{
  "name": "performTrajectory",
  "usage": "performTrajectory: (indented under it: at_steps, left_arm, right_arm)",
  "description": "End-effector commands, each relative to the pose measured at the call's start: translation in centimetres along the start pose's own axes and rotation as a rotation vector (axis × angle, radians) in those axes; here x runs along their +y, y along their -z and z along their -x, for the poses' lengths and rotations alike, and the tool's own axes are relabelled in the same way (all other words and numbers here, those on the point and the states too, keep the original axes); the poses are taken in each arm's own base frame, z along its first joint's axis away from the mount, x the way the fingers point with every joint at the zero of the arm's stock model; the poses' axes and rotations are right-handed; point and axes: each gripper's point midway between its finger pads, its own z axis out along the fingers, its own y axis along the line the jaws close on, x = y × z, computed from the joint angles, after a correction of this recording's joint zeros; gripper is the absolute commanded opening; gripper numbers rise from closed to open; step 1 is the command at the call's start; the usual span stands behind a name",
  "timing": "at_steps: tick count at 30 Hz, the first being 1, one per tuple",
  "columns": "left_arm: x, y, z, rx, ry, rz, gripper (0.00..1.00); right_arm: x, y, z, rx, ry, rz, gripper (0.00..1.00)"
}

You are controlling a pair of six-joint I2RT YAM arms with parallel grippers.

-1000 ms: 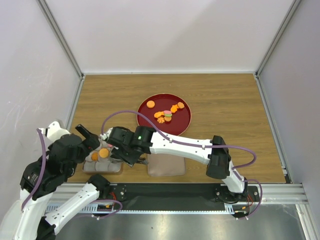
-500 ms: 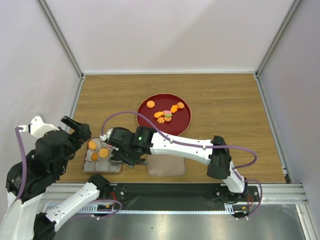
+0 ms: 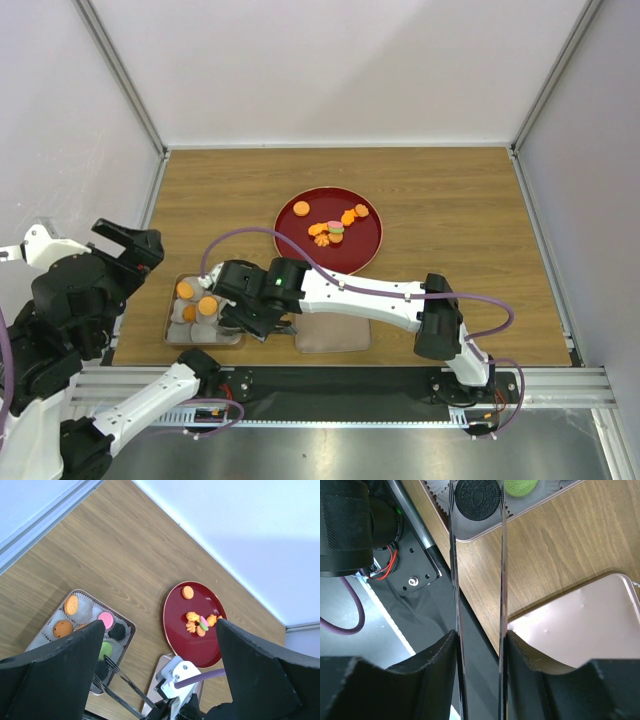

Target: Pack the cookies

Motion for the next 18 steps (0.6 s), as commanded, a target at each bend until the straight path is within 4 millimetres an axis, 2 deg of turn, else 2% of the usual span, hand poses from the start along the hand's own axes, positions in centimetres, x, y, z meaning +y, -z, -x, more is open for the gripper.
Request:
performTrajectory:
  at_steps: [1, 10, 18]
  left_arm:
    - [1.4, 0.2, 0.0, 0.013, -0.086, 0.063, 1.00]
    - [0.7, 0.5, 1.2, -0.009, -0.084, 0.049, 1.00]
    - [0.4, 0.4, 1.4, -0.016, -0.092, 0.046, 1.00]
  right_arm:
    - [0.3, 2.1, 1.1, -0.057, 0.022, 0.008, 0.47]
    - [0.1, 2.6, 1.1, -0.056, 0.029, -0.003, 0.49]
    - [0.1, 3.3, 0.9, -0.055, 0.032, -0.004, 0.50]
